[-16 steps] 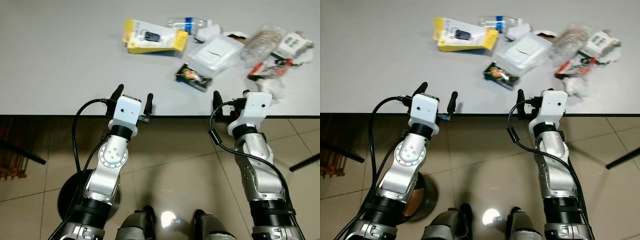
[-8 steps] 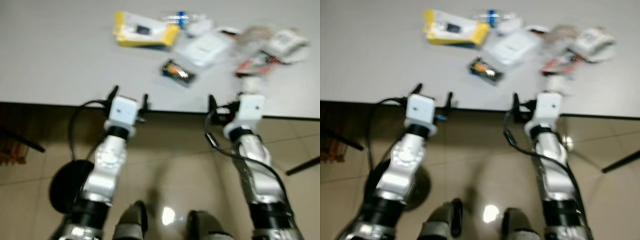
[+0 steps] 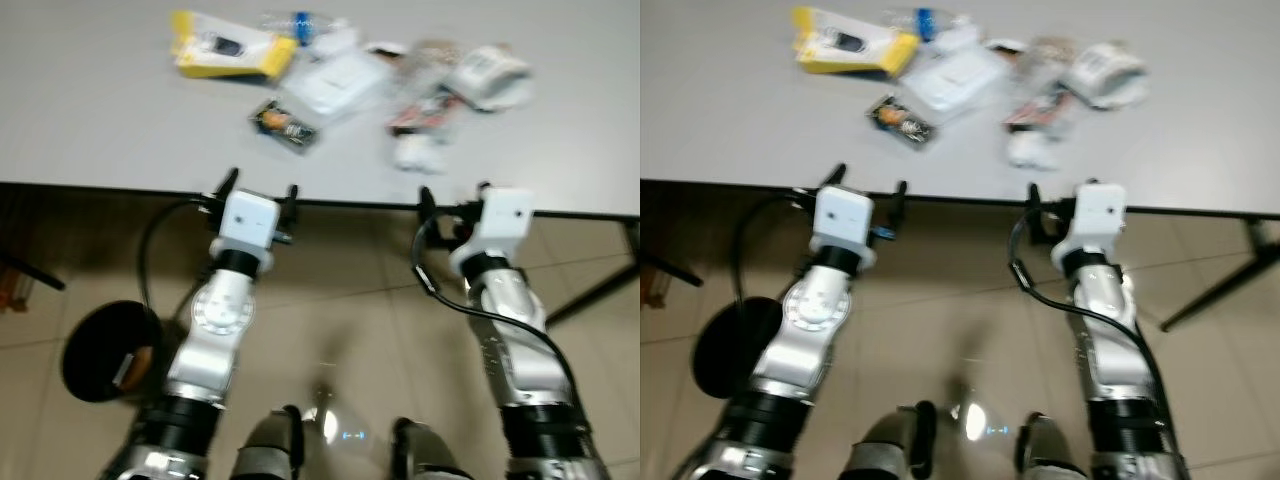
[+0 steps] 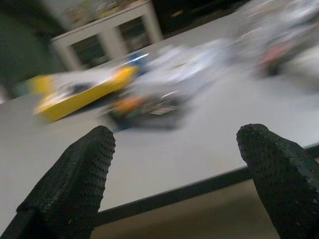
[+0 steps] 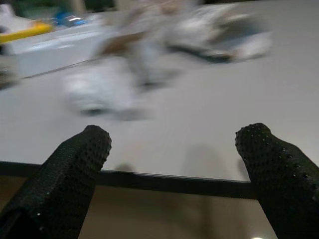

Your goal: Picking trash to rubbish bin

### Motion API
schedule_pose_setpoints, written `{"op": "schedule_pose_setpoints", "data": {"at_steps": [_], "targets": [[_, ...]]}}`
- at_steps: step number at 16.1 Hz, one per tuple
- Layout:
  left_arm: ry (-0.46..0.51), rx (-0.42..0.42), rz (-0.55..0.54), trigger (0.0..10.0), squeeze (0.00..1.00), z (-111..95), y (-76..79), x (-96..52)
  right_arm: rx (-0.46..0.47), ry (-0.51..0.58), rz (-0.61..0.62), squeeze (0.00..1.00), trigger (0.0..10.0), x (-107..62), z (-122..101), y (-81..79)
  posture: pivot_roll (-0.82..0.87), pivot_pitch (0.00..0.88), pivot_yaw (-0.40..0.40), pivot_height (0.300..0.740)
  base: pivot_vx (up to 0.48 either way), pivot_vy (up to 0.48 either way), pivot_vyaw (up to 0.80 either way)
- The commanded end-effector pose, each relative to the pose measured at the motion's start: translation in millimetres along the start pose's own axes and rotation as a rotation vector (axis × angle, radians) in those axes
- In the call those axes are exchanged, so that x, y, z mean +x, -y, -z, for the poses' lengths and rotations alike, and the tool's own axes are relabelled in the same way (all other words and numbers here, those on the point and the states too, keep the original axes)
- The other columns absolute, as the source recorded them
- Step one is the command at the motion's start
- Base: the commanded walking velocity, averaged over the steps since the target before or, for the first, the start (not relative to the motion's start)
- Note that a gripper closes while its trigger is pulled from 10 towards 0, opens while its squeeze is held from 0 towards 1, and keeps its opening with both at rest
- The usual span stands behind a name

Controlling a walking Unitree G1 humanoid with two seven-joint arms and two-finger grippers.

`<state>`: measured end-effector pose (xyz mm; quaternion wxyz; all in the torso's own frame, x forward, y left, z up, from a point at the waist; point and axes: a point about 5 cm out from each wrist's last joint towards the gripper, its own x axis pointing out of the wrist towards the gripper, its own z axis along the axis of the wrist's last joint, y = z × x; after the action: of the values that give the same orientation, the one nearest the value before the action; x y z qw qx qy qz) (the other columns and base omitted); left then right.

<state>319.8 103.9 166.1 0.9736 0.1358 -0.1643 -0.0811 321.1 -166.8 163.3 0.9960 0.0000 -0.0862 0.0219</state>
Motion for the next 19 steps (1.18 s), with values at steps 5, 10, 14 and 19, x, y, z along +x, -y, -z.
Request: {"op": "schedule_pose_setpoints", "data": {"at_steps": [5, 10, 14, 19], "targets": [[-0.004, 0.003, -0.028, 10.0, 0.00, 1.7, -6.7, -0.1, 0.008, -0.011, -0.008, 0.00, 10.0, -1.8, 1.4, -2.3, 0.07, 0.261, 0.088, 0.740, 0.000, 0.000, 0.00], [-0.007, 0.003, -0.047, 10.0, 0.00, 1.9, -9.5, 1.3, 0.007, -0.018, -0.016, 0.00, 10.0, -2.8, 2.4, -2.6, 0.07, 0.265, 0.087, 0.740, 0.000, 0.000, 0.00], [-0.023, 0.011, -0.062, 10.0, 0.00, 3.7, -11.5, 1.4, 0.005, -0.025, -0.020, 0.00, 10.0, -3.4, 3.2, -2.5, 0.07, 0.271, 0.086, 0.740, 0.000, 0.000, 0.00], [-0.025, 0.014, -0.067, 10.0, 0.00, 3.5, -12.5, 2.0, 0.006, -0.029, -0.026, 0.00, 10.0, -3.2, 3.7, -3.8, 0.07, 0.282, 0.085, 0.740, 0.000, 0.000, 0.00]]}}
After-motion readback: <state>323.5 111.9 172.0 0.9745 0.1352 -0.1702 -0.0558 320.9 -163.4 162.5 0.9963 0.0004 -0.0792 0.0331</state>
